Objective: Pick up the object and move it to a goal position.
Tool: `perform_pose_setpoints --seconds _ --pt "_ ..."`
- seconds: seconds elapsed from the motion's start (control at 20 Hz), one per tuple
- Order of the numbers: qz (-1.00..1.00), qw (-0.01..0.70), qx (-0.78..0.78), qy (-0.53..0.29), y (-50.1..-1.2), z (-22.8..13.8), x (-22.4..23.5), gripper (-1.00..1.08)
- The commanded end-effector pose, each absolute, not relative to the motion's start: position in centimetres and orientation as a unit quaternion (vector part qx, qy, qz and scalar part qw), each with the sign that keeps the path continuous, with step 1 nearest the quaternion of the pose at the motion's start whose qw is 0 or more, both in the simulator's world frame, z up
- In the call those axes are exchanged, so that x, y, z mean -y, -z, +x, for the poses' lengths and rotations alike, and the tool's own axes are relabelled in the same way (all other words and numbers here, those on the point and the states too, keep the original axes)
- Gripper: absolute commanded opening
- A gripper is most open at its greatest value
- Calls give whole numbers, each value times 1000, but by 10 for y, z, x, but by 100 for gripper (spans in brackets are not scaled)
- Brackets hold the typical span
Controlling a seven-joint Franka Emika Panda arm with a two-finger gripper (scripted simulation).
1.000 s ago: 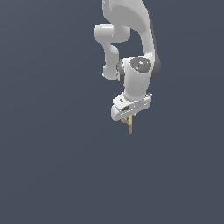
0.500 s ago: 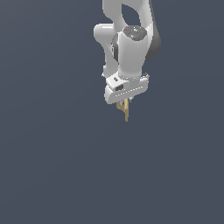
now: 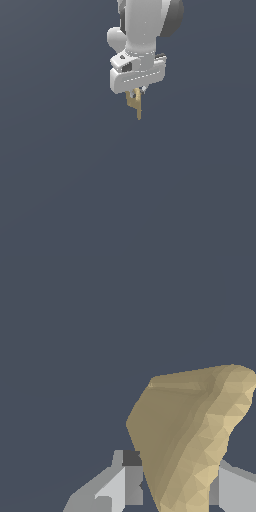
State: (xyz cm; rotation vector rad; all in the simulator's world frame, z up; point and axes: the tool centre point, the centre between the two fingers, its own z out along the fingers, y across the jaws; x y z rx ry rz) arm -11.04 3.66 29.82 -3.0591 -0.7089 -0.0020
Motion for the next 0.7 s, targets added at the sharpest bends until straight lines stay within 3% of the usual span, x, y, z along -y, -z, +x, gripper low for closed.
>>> perform_pose_setpoints --seconds 0.0,0.65 --pt "-974 1 226 0 -316 -118 -31 -100" --pt "-974 0 226 0 -360 -132 -15 -100"
